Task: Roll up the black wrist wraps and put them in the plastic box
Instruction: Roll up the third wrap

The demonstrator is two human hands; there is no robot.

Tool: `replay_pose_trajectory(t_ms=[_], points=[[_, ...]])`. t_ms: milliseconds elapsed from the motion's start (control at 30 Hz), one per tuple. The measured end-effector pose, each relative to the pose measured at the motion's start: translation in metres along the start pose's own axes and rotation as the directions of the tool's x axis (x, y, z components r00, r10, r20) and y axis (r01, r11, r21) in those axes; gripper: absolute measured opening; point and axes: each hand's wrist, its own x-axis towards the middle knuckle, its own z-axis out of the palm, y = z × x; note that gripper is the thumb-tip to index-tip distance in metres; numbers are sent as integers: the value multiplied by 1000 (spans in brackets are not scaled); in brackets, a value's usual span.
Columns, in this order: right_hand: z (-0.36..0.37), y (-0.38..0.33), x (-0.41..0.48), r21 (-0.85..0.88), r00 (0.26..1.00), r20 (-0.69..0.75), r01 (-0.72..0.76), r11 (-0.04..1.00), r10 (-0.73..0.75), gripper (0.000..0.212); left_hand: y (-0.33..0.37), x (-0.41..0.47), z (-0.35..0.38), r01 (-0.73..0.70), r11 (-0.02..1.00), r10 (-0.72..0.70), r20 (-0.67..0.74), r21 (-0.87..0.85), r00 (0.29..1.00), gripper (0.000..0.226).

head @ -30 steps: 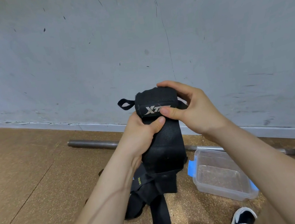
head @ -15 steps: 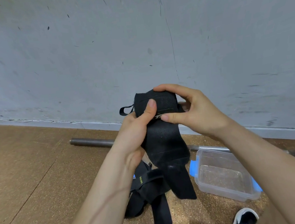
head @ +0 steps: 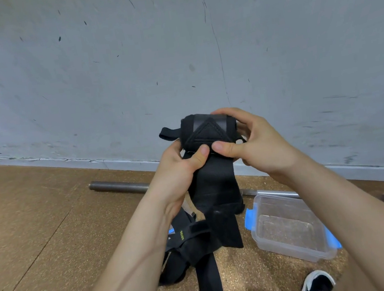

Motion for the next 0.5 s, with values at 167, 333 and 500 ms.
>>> replay_pose_trajectory(t_ms=[167,333,500], points=[[2,3,3,-114,990,-28,131,985,-135,60,4,-1,0,7,999,-6,11,-47,1000,38],[3,8,6,-164,981,0,193,967,-195,66,9,-4,0,47,993,-41,54,-109,998,55],[2,6,5,-167,981,106,180,969,-164,65,3,-5,10,8,991,-21,-99,-131,995,55]])
